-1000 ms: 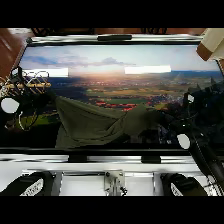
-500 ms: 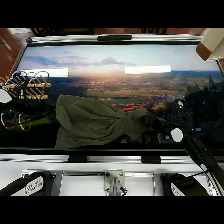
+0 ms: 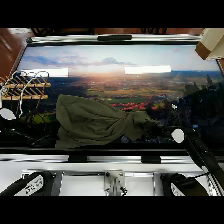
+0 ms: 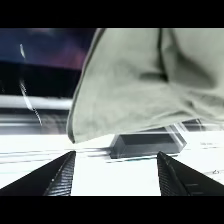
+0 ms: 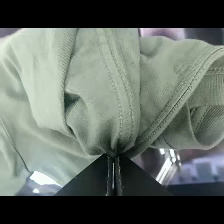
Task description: Fold the shirts.
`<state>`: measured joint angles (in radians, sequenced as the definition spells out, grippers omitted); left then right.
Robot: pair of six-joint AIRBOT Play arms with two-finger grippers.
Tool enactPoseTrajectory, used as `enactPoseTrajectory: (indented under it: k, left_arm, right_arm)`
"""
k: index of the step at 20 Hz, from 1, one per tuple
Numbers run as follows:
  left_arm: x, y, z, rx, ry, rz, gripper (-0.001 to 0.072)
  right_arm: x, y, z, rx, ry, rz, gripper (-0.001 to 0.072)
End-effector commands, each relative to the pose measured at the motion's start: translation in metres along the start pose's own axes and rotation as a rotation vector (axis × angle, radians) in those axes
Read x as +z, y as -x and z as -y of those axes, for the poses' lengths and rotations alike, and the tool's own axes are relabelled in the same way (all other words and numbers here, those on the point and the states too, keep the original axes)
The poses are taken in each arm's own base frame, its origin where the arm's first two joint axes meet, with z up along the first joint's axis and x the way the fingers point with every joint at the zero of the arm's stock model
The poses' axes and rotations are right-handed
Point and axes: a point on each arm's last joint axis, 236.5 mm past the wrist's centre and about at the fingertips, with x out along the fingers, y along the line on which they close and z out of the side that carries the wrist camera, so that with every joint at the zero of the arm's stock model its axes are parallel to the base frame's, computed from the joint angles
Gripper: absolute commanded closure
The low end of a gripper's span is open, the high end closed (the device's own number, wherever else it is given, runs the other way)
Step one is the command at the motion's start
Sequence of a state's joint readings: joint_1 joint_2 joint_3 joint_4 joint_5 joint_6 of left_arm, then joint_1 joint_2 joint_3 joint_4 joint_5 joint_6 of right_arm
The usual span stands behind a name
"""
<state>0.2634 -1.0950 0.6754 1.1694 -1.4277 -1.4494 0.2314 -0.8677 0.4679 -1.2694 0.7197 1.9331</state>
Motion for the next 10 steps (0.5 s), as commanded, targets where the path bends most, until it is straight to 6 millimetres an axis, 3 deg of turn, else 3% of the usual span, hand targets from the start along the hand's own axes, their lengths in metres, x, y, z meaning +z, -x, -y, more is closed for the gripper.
enactPoseTrajectory:
  k: [1, 10]
  left_arm:
    - [-0.009, -0.017, -0.005, -0.014, 0.007, -0.019, 0.0099]
    - [-0.002, -0.024, -0.024, 0.056, -0.025, 0.014, 0.0103]
  right_arm:
    - [-0.008, 0.000, 0.002, -0.008, 0.017, -0.033, 0.0651]
    - [-0.017, 0.001, -0.001, 0.006, 0.002, -0.071, 0.0651]
